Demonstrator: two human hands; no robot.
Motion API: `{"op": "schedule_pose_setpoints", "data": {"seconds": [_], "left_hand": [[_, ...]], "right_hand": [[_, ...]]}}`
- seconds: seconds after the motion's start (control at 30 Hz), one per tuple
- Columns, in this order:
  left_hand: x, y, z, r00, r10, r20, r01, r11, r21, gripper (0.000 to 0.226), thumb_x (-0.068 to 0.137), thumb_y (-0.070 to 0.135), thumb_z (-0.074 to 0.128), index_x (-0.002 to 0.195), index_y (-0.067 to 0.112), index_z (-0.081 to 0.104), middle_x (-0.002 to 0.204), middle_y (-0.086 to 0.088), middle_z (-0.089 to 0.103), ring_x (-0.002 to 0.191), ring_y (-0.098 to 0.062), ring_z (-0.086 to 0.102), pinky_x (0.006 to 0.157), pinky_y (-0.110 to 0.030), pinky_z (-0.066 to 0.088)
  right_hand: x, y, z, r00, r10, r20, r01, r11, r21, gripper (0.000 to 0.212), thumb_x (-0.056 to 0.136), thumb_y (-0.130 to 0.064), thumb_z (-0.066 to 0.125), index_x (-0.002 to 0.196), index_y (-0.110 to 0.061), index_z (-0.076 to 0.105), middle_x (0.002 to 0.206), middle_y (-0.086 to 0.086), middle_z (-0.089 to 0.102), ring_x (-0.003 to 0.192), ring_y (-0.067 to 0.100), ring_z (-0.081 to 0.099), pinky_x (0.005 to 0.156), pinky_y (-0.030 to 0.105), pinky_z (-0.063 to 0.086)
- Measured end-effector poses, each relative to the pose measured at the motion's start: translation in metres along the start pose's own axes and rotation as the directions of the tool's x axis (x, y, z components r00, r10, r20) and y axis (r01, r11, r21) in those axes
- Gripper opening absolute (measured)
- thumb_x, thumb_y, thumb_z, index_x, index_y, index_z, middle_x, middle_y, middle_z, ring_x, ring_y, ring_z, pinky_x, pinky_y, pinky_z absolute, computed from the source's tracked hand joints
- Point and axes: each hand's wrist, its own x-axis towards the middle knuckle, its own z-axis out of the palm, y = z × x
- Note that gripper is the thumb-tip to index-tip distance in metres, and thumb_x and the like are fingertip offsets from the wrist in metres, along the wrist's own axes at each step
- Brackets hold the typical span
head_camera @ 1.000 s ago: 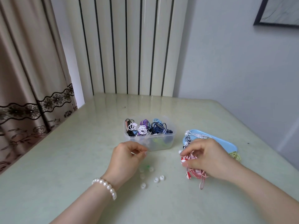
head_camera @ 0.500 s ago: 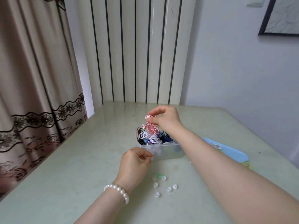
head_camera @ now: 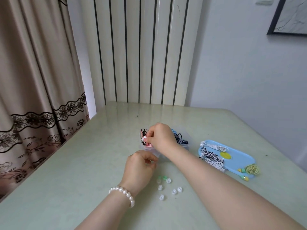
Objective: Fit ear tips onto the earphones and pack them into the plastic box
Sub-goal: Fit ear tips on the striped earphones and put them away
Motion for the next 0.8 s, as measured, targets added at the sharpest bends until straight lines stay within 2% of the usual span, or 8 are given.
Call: {"op": "schedule_pose_setpoints", "data": {"seconds": [0.1, 0.17, 0.23, 0.27, 0.33, 0.4, 0.6, 0.8], "left_hand": [[0.000, -0.001, 0.001, 1.000, 0.006, -0.002, -0.006, 1.000, 0.009, 0.013, 0.074, 0.002, 0.068, 0.076, 0.014, 0.074, 0.072, 0.010, 0.061, 0.064, 0.005, 0.051, 0.059, -0.001, 0.035], [-0.001, 0.000, 0.002, 1.000, 0.009, 0.003, -0.009, 1.000, 0.018, 0.013, 0.074, 0.002, 0.068, 0.076, 0.014, 0.074, 0.072, 0.010, 0.062, 0.063, 0.005, 0.051, 0.059, -0.001, 0.035], [-0.001, 0.000, 0.003, 1.000, 0.016, 0.008, -0.016, 0.999, 0.028, 0.013, 0.074, 0.003, 0.068, 0.076, 0.014, 0.074, 0.072, 0.010, 0.062, 0.063, 0.004, 0.051, 0.059, -0.001, 0.035], [-0.002, 0.000, 0.003, 1.000, 0.019, 0.009, -0.020, 0.999, 0.030, 0.013, 0.074, 0.003, 0.068, 0.075, 0.014, 0.074, 0.071, 0.010, 0.062, 0.062, 0.004, 0.051, 0.059, -0.001, 0.035], [-0.002, 0.000, 0.003, 1.000, 0.028, 0.013, -0.028, 0.999, 0.029, 0.013, 0.073, 0.002, 0.068, 0.074, 0.014, 0.074, 0.070, 0.010, 0.062, 0.061, 0.003, 0.051, 0.059, -0.001, 0.034], [-0.003, 0.000, 0.004, 0.999, 0.032, 0.031, -0.032, 0.999, 0.014, 0.014, 0.073, 0.001, 0.067, 0.073, 0.014, 0.073, 0.070, 0.010, 0.063, 0.062, 0.003, 0.052, 0.059, -0.002, 0.035], [-0.009, 0.008, 0.012, 0.986, 0.093, 0.137, -0.091, 0.996, -0.022, 0.015, 0.075, 0.008, 0.070, 0.072, 0.023, 0.071, 0.075, 0.010, 0.065, 0.068, 0.000, 0.055, 0.063, -0.007, 0.037], [-0.015, 0.012, 0.018, 0.978, 0.102, 0.181, -0.105, 0.994, 0.008, 0.022, 0.076, 0.013, 0.070, 0.069, 0.033, 0.065, 0.078, 0.014, 0.063, 0.073, -0.003, 0.058, 0.065, -0.004, 0.037]], "right_hand": [[-0.001, -0.006, -0.001, 0.997, -0.002, 0.071, 0.017, 0.978, -0.207, 0.006, 0.080, -0.016, 0.065, 0.079, -0.012, 0.069, 0.082, 0.009, 0.068, 0.080, 0.029, 0.061, 0.068, 0.030, 0.049], [-0.002, -0.007, -0.003, 0.995, 0.006, 0.099, 0.022, 0.959, -0.281, 0.011, 0.080, -0.011, 0.057, 0.070, -0.016, 0.057, 0.075, 0.009, 0.057, 0.075, 0.030, 0.049, 0.064, 0.029, 0.040], [-0.003, -0.005, -0.006, 0.986, 0.024, 0.163, 0.016, 0.970, -0.242, 0.020, 0.079, -0.010, 0.053, 0.060, -0.015, 0.049, 0.072, 0.009, 0.051, 0.075, 0.028, 0.044, 0.066, 0.028, 0.037], [-0.003, -0.002, -0.009, 0.982, 0.028, 0.188, 0.009, 0.982, -0.191, 0.020, 0.079, -0.010, 0.053, 0.060, -0.014, 0.056, 0.075, 0.009, 0.058, 0.078, 0.028, 0.048, 0.070, 0.028, 0.041], [-0.004, 0.005, -0.022, 0.984, 0.020, 0.175, -0.005, 0.996, -0.089, 0.018, 0.081, -0.013, 0.056, 0.078, -0.020, 0.072, 0.092, 0.002, 0.071, 0.092, 0.022, 0.060, 0.084, 0.029, 0.048], [-0.009, 0.015, -0.045, 0.996, 0.013, 0.087, -0.011, 1.000, -0.029, 0.018, 0.082, -0.014, 0.059, 0.088, -0.022, 0.074, 0.097, -0.001, 0.072, 0.095, 0.018, 0.063, 0.087, 0.028, 0.048], [-0.035, 0.088, -0.117, 0.977, 0.212, -0.012, -0.212, 0.973, -0.090, 0.013, 0.074, -0.019, 0.075, 0.086, -0.014, 0.073, 0.094, 0.004, 0.072, 0.088, 0.017, 0.062, 0.076, 0.022, 0.043], [-0.059, 0.158, -0.106, 0.908, 0.414, 0.069, -0.400, 0.903, -0.158, 0.042, 0.072, -0.044, 0.073, 0.079, -0.003, 0.070, 0.068, 0.007, 0.058, 0.064, 0.018, 0.048, 0.059, 0.028, 0.034]]}}
